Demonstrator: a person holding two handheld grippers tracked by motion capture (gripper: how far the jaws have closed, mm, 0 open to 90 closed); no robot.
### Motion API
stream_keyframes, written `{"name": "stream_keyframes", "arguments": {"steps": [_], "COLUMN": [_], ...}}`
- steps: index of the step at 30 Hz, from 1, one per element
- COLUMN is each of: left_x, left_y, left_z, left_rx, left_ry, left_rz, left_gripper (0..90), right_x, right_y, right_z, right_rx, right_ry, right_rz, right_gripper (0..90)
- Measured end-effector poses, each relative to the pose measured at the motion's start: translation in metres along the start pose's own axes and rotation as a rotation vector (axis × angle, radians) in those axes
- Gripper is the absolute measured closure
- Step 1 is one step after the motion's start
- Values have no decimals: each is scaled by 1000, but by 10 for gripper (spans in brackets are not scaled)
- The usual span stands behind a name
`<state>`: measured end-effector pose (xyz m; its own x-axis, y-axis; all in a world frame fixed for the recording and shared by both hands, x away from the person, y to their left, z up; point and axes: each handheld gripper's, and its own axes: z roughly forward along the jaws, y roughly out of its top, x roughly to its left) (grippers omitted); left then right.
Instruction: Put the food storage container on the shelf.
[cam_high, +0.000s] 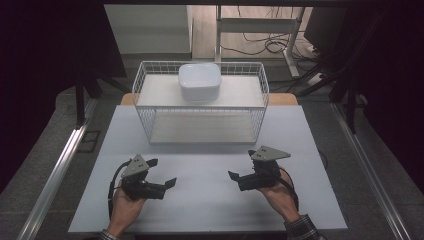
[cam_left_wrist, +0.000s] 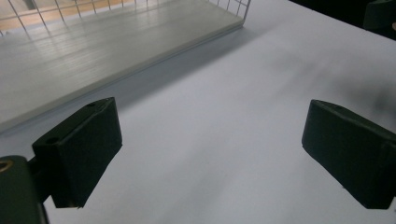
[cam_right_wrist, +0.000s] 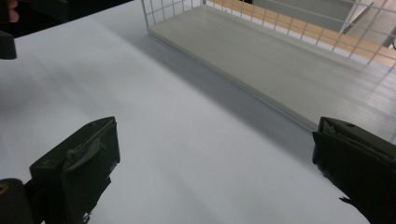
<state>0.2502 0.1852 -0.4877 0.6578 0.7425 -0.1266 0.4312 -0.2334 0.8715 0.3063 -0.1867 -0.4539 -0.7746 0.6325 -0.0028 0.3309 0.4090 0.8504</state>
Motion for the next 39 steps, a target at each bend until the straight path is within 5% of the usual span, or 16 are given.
{"name": "stream_keyframes", "arguments": {"steps": [22, 39], "left_x": [-1, 8], "left_y": [-37, -55], "left_z": [-10, 0], "left_rx": [85, 193], "left_ry": [50, 5], "left_rz": [2, -68], "left_gripper": [40, 27], "right_x": [-10, -10], "right_y": [-47, -72], "right_z": [-16, -8], "right_rx": [64, 174], "right_ry": [-68, -90], "right_rz": [40, 39], "right_gripper": [0, 0]}}
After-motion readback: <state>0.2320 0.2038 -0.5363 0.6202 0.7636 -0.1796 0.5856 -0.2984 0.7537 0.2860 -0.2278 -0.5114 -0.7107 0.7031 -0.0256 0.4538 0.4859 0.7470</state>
